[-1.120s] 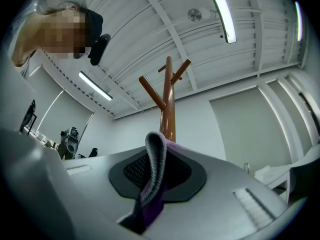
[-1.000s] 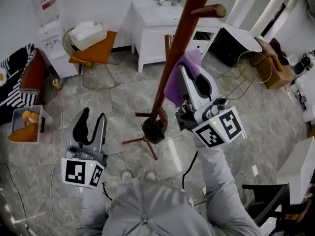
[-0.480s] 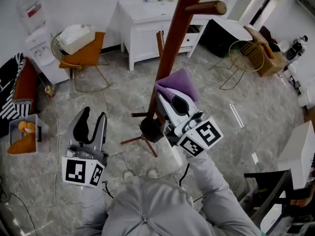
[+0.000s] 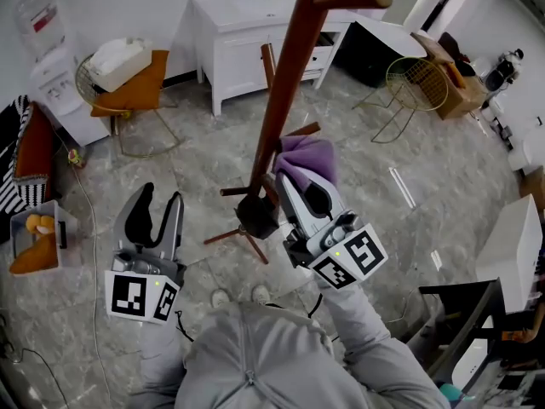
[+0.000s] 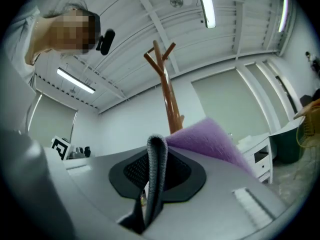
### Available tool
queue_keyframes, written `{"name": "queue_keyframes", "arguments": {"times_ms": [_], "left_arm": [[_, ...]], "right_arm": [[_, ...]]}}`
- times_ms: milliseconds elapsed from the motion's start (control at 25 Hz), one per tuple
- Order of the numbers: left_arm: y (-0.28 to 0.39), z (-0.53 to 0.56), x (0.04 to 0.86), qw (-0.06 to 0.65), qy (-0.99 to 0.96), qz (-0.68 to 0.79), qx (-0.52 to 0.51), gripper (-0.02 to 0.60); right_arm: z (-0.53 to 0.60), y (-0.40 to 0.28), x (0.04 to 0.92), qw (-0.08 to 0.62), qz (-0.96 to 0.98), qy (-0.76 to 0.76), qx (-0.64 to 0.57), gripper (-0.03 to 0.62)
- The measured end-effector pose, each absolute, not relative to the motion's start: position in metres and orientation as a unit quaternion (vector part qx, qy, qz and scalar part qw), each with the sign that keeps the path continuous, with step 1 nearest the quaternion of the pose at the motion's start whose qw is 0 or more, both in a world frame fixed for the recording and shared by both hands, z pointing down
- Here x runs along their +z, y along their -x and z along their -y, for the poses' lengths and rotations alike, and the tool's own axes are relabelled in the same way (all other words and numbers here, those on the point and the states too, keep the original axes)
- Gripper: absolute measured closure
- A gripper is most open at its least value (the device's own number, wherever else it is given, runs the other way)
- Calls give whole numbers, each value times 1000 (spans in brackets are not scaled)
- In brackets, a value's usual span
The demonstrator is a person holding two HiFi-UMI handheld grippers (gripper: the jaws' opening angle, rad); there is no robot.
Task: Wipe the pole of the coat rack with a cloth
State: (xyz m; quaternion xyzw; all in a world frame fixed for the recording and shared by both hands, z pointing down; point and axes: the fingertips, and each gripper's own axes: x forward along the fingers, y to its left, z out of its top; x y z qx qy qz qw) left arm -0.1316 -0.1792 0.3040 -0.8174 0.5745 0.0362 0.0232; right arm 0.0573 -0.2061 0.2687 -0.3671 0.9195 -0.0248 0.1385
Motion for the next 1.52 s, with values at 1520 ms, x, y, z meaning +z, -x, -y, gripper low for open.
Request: {"name": "queue_keyframes", "arguments": {"times_ms": [1520], "left_arm": [[130, 179, 329, -11, 824, -564, 54, 376]], "right_arm": [[280, -86, 264, -181, -883, 405, 156, 563]]}}
